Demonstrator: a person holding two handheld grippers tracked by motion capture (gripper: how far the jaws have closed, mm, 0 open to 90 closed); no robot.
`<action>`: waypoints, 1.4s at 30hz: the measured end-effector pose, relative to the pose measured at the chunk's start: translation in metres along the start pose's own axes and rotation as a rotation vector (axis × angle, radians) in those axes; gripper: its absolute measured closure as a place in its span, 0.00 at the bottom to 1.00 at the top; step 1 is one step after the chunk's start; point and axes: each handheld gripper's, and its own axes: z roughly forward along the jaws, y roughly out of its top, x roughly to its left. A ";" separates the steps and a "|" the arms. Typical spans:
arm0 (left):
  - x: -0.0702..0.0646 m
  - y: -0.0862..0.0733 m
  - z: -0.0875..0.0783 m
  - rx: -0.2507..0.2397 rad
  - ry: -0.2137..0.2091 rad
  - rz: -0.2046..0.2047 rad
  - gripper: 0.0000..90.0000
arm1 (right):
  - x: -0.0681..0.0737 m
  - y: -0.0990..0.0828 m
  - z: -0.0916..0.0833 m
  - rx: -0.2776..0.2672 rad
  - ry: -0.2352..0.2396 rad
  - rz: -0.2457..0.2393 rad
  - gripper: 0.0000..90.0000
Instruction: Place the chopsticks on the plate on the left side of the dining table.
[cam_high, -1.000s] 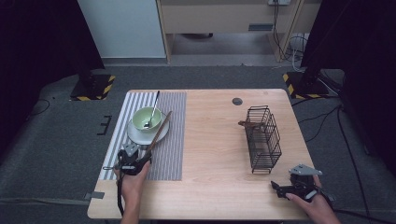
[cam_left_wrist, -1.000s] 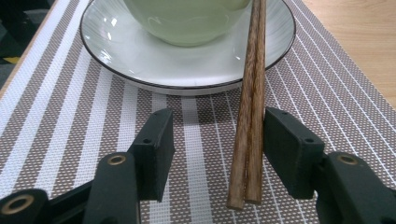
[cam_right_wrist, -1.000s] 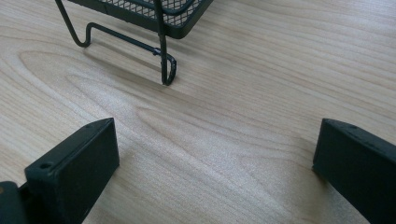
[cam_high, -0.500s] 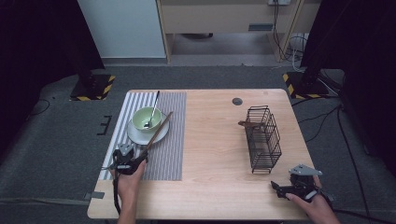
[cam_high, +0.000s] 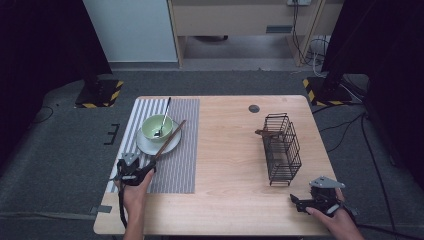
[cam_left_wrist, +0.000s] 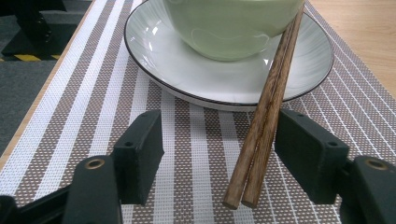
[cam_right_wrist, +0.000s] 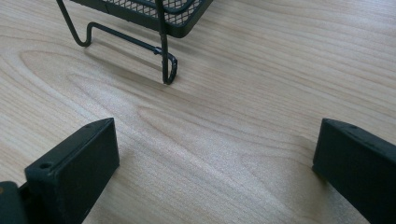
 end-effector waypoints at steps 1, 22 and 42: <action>0.001 0.000 0.000 0.002 0.001 0.001 0.35 | 0.000 0.000 0.000 0.000 0.000 0.000 0.00; 0.007 0.000 0.000 -0.002 0.013 -0.002 0.33 | 0.001 -0.001 -0.001 0.001 0.003 -0.001 0.00; 0.002 -0.009 -0.010 0.047 -0.004 0.010 0.25 | 0.000 -0.001 -0.001 0.000 0.007 -0.006 0.00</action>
